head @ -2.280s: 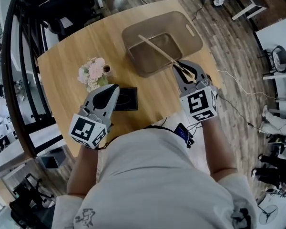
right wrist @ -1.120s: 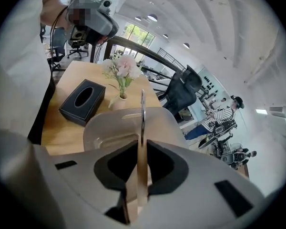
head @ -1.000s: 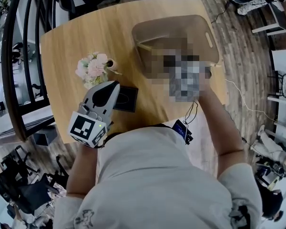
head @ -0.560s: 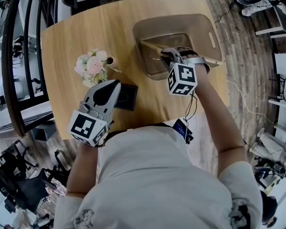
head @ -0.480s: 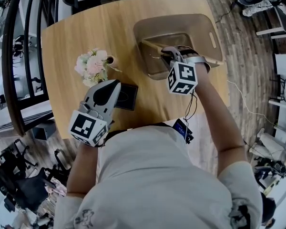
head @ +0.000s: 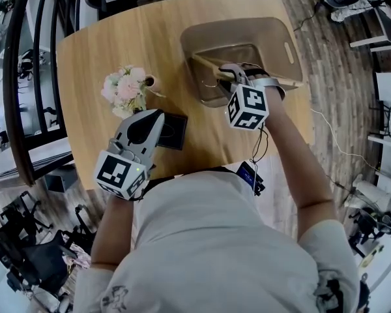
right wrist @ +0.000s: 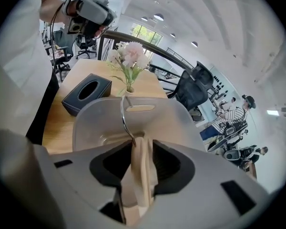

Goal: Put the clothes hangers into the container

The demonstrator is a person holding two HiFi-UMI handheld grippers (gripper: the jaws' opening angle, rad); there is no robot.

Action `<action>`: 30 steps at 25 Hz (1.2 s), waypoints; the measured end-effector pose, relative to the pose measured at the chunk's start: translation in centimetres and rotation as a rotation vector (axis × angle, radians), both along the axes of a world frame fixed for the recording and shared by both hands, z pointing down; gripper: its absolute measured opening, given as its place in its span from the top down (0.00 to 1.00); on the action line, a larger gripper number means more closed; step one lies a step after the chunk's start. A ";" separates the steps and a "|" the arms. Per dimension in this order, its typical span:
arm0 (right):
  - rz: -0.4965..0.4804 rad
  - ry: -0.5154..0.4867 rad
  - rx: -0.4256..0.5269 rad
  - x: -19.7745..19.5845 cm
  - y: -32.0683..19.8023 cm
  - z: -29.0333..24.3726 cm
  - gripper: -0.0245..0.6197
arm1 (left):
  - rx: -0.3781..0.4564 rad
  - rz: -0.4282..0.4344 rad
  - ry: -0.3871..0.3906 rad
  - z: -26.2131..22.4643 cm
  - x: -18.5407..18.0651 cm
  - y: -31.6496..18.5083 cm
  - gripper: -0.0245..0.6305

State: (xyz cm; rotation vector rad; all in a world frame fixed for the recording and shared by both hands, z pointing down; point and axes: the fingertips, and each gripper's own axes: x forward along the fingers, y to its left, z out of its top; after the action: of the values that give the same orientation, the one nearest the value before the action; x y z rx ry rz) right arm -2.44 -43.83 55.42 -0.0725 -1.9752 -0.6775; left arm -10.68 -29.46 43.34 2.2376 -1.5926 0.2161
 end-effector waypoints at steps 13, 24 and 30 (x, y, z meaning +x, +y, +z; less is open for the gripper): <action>0.043 0.043 0.023 1.8 3.4 -1.5 0.72 | 0.041 0.041 0.014 -1.1 -0.3 2.0 0.95; 0.205 -0.019 0.078 3.0 6.7 -5.6 0.72 | 0.086 0.135 0.024 -2.3 -1.3 5.2 0.95; 0.336 -0.115 0.075 2.8 9.8 -7.9 0.72 | 0.110 0.199 0.012 -3.6 -1.8 7.6 0.95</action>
State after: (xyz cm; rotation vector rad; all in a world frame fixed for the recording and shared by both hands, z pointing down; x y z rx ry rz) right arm 0.38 -34.05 47.50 0.3439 -2.0050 -0.5430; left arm -12.45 -21.90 39.73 2.4785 -1.4064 0.1714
